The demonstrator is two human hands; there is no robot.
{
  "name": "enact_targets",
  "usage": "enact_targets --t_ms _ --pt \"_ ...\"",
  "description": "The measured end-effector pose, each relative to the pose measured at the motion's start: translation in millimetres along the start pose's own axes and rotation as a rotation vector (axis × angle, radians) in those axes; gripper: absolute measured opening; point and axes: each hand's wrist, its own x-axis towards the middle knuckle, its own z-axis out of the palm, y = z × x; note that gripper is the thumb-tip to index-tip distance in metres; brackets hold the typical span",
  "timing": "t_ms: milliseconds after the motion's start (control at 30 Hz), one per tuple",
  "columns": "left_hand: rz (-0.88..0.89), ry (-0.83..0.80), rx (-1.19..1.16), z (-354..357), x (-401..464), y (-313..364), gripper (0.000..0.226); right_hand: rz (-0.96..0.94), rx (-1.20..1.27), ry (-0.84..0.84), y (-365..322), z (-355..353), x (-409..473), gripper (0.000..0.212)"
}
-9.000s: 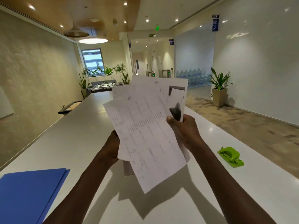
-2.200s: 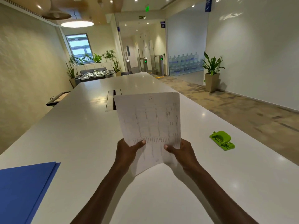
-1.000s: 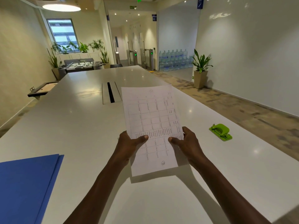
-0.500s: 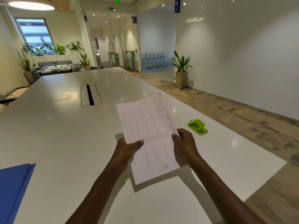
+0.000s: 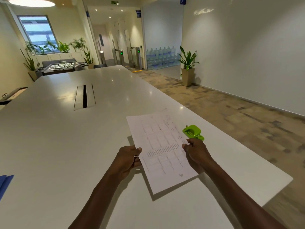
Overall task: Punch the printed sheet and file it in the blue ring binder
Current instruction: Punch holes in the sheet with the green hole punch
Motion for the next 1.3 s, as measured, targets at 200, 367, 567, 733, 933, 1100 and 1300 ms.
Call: enact_targets --t_ms 200,367,567,733,933,1100,1300 --pt "-0.041 0.065 -0.003 14 17 -15 0.024 -0.092 -0.315 0.145 11 -27 21 0.02" --pt "-0.048 0.101 -0.001 26 24 -17 0.024 -0.264 -0.278 0.286 1 -61 53 0.016" --pt "-0.072 0.096 -0.039 38 25 -18 0.025 -0.296 -0.358 0.195 -2 -71 99 0.023" --pt "-0.1 0.1 -0.073 47 31 -18 0.027 -0.309 -0.471 0.111 1 -61 112 0.021" --pt "-0.113 0.099 -0.094 54 37 -16 0.029 -0.324 -0.517 0.101 5 -58 117 0.021" --pt "-0.119 0.094 -0.071 60 40 -16 0.027 -0.306 -0.51 0.086 2 -59 117 0.019" --pt "-0.125 0.089 -0.042 63 41 -14 0.025 -0.299 -0.504 0.072 5 -58 118 0.022"
